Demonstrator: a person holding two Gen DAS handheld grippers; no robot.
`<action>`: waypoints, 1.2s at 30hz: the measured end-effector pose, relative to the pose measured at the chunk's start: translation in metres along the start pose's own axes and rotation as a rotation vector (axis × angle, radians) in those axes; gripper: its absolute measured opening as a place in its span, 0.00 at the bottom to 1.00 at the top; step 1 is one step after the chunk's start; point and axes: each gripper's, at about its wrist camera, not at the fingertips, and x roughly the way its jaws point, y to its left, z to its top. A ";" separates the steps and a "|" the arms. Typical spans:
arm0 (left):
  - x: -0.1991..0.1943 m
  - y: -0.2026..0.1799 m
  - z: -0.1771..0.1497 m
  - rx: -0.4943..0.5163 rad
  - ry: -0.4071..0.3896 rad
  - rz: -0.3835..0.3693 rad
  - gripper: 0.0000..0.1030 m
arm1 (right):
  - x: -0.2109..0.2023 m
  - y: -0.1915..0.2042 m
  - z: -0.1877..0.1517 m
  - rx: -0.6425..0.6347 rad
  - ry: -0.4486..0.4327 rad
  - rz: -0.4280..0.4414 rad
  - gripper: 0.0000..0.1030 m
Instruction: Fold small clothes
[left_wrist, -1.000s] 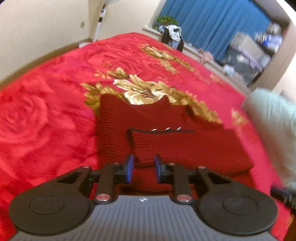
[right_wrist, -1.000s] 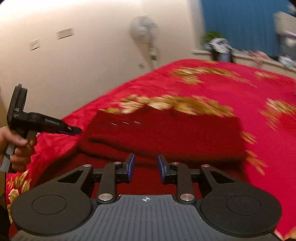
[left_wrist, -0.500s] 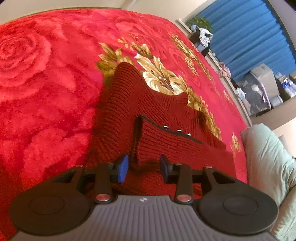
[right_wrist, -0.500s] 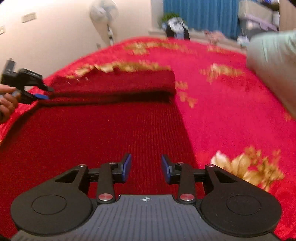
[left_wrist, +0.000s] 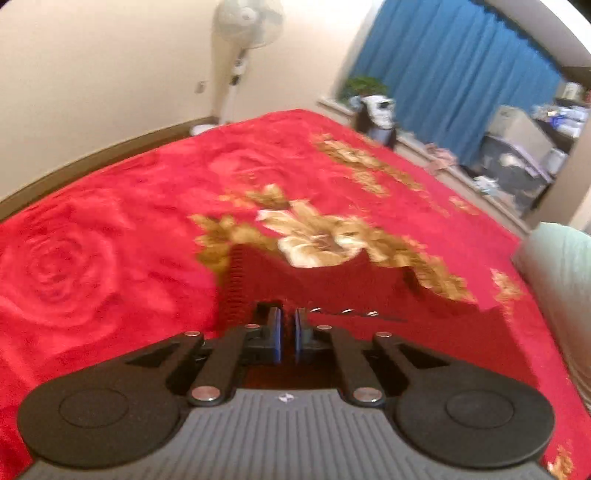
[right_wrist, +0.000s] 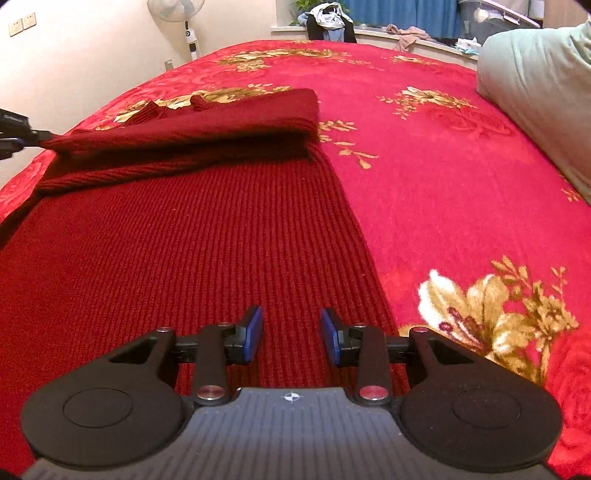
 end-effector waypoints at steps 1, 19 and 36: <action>0.006 0.002 -0.002 0.014 0.041 0.062 0.08 | -0.001 -0.001 0.000 0.004 0.001 -0.006 0.36; -0.056 -0.045 -0.041 0.342 -0.082 0.008 0.40 | -0.020 -0.025 0.006 0.071 -0.088 -0.089 0.36; -0.267 -0.023 -0.202 0.370 -0.094 0.087 0.43 | -0.103 -0.021 0.000 0.026 -0.282 0.003 0.40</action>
